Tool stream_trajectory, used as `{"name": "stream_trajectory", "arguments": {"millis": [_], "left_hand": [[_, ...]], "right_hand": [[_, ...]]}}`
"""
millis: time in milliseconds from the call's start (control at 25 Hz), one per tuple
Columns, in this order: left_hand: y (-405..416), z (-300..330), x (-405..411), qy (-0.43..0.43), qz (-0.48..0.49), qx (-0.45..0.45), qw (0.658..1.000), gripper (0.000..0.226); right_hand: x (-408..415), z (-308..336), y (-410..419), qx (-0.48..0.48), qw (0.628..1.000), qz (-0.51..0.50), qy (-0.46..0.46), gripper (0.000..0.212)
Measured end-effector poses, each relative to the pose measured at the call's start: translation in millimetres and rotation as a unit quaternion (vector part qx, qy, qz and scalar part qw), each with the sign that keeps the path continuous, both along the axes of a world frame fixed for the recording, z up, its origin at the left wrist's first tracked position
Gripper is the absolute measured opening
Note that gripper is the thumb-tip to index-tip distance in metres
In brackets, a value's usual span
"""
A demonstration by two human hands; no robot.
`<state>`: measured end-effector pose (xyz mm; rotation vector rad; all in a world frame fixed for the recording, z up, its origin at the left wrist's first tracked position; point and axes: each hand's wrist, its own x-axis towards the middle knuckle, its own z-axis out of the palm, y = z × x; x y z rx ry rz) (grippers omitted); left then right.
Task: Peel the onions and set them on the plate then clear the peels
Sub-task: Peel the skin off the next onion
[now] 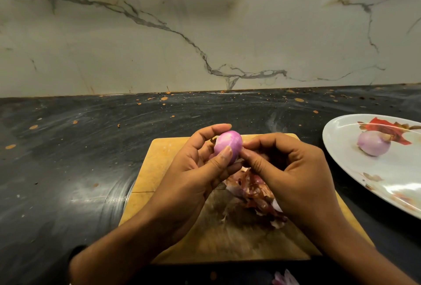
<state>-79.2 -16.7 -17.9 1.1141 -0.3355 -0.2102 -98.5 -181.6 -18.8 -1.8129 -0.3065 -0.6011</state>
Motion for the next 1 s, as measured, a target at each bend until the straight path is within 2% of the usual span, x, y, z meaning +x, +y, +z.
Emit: {"name": "stream_trajectory", "arguments": {"millis": [200, 600, 1000], "left_hand": [[1, 1, 0, -0.007, 0.002, 0.011, 1.000, 0.046], [1, 1, 0, -0.010, 0.005, 0.025, 1.000, 0.043], [-2, 0, -3, -0.009, 0.009, 0.029, 1.000, 0.044]], "right_hand": [[1, -4, -2, -0.049, 0.997, -0.025, -0.051, 0.015], [6, -7, 2, -0.124, 0.991, 0.007, -0.054, 0.007], [9, -12, 3, -0.215, 0.971, -0.019, -0.099, 0.016]]}}
